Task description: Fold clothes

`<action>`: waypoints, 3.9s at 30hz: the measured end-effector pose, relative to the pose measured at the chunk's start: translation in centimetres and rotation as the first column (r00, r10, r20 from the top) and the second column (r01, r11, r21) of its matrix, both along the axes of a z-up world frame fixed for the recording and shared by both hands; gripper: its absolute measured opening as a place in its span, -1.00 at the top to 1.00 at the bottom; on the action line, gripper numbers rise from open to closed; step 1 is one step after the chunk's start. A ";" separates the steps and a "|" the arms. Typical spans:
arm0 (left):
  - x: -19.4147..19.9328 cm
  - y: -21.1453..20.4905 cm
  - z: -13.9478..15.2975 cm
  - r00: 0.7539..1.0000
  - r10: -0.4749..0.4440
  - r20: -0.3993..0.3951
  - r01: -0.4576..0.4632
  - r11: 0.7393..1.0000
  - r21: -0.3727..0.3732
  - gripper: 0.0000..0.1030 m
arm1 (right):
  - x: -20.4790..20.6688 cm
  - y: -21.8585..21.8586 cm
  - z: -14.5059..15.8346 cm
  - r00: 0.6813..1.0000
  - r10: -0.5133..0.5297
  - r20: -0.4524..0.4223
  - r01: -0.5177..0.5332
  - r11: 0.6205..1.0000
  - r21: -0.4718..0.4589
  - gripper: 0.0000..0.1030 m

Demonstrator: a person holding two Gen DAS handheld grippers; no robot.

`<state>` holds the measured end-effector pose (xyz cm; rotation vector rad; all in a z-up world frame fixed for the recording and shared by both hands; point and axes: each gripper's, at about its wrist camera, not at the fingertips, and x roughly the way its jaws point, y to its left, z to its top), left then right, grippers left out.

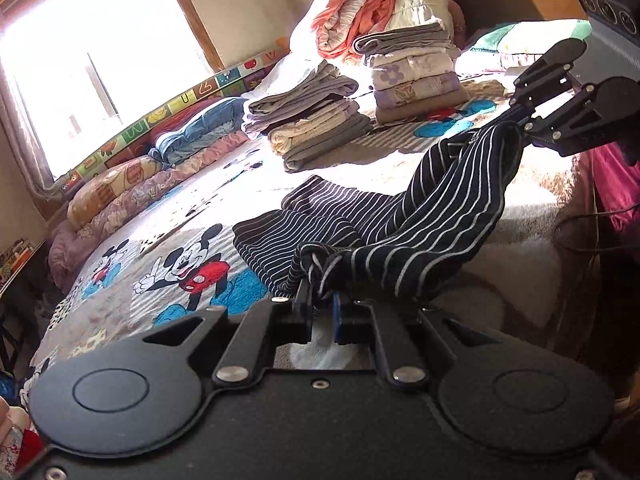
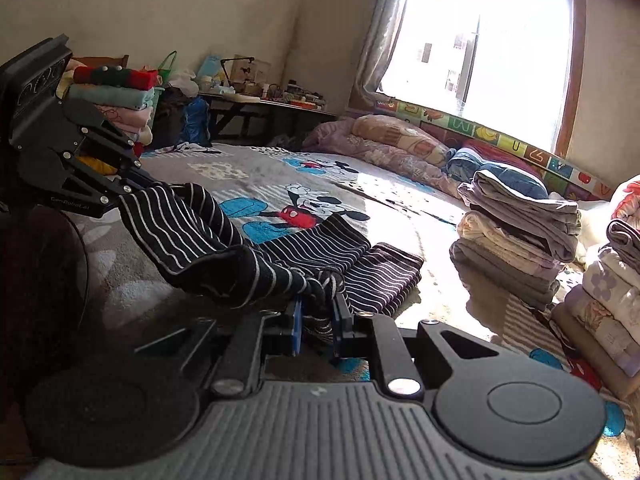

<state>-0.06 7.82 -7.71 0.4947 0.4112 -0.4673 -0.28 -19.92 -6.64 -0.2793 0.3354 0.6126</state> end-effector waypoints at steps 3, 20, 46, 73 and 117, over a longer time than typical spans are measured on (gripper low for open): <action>2.5 0.7 1.0 0.999 0.020 -0.048 -0.024 0.995 -0.093 0.85 | 2.5 -0.5 1.0 1.000 -0.005 -0.029 0.007 0.998 0.063 0.68; 18.2 4.4 0.3 0.934 0.021 -0.357 -0.184 0.883 -0.431 0.86 | 19.6 -1.5 -1.4 0.926 -0.025 -0.376 0.146 0.944 0.296 0.68; 19.7 7.0 -7.3 0.893 0.008 -0.451 -0.359 0.618 -0.700 0.63 | 21.6 -3.5 -8.7 0.899 0.038 -0.436 0.252 0.769 0.587 0.66; 29.0 9.1 -6.9 0.929 -0.087 -0.360 -0.283 0.464 -0.840 0.77 | 31.9 -5.2 -9.1 0.902 0.101 -0.419 0.293 0.569 0.768 0.68; 22.2 -0.5 -8.9 0.986 0.030 -0.165 -0.075 0.958 -0.278 0.07 | 22.8 4.7 -9.7 0.966 -0.045 -0.255 0.113 0.959 0.261 0.13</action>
